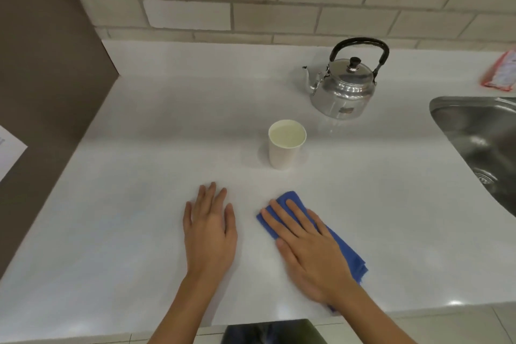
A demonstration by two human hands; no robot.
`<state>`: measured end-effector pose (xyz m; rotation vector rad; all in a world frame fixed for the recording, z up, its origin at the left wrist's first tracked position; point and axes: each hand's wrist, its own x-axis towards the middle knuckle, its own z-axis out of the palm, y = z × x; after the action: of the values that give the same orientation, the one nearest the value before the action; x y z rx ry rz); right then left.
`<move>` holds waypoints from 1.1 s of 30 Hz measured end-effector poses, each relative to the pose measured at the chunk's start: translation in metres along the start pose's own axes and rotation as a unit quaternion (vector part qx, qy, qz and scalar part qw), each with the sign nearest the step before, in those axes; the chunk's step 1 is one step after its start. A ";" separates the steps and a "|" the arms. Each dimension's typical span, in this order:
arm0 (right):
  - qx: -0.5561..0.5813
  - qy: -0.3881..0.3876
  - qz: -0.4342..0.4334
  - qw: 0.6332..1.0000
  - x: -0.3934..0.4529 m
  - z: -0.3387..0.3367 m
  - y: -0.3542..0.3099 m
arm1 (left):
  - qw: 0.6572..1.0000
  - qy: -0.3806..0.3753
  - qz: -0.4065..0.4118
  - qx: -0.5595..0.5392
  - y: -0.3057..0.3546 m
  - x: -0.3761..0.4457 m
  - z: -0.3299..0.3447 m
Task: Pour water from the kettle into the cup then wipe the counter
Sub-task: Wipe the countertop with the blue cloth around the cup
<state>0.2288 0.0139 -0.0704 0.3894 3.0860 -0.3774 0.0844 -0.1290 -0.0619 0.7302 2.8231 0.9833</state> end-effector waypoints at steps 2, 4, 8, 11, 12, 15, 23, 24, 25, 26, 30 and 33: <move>-0.020 0.022 0.069 0.997 -0.005 -0.009 0.040 | 0.999 -0.013 0.026 -0.017 0.012 -0.003 0.007; 0.000 0.036 0.163 0.986 0.014 -0.020 0.070 | 0.998 -0.023 0.052 -0.028 0.023 -0.005 0.013; 0.001 0.038 0.206 0.978 0.041 -0.026 0.065 | 0.996 -0.049 0.065 -0.025 0.036 -0.009 0.024; 0.000 0.017 0.117 0.993 -0.008 -0.017 0.069 | 0.996 -0.061 0.065 -0.015 0.039 -0.010 0.030; 0.003 0.017 0.117 0.993 -0.020 -0.020 0.082 | 0.996 -0.060 0.067 -0.012 0.038 -0.010 0.030; -0.016 0.050 0.209 0.977 -0.005 -0.035 0.140 | 0.995 -0.056 0.077 -0.007 0.033 -0.010 0.031; 0.001 0.040 0.246 0.969 0.126 -0.055 0.161 | 0.994 -0.050 0.095 0.015 0.030 -0.014 0.035; -0.011 0.036 0.198 0.979 0.122 -0.050 0.151 | 0.994 -0.047 0.096 0.016 0.029 -0.014 0.035; -0.015 0.033 0.151 0.988 0.111 -0.044 0.144 | 0.994 -0.045 0.097 0.017 0.029 -0.014 0.035; -0.010 0.028 0.122 0.992 0.098 -0.041 0.145 | 0.994 -0.043 0.099 0.018 0.029 -0.014 0.035; -0.020 0.030 0.184 0.982 0.097 -0.049 0.173 | 0.994 -0.048 0.094 0.014 0.029 -0.014 0.034; -0.031 0.023 0.172 0.984 0.121 -0.051 0.151 | 0.994 -0.049 0.092 0.015 0.031 -0.014 0.034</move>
<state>0.1496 0.1978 -0.0608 0.9219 2.9793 -0.2649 0.1173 -0.0949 -0.0710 1.0293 2.7297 0.9026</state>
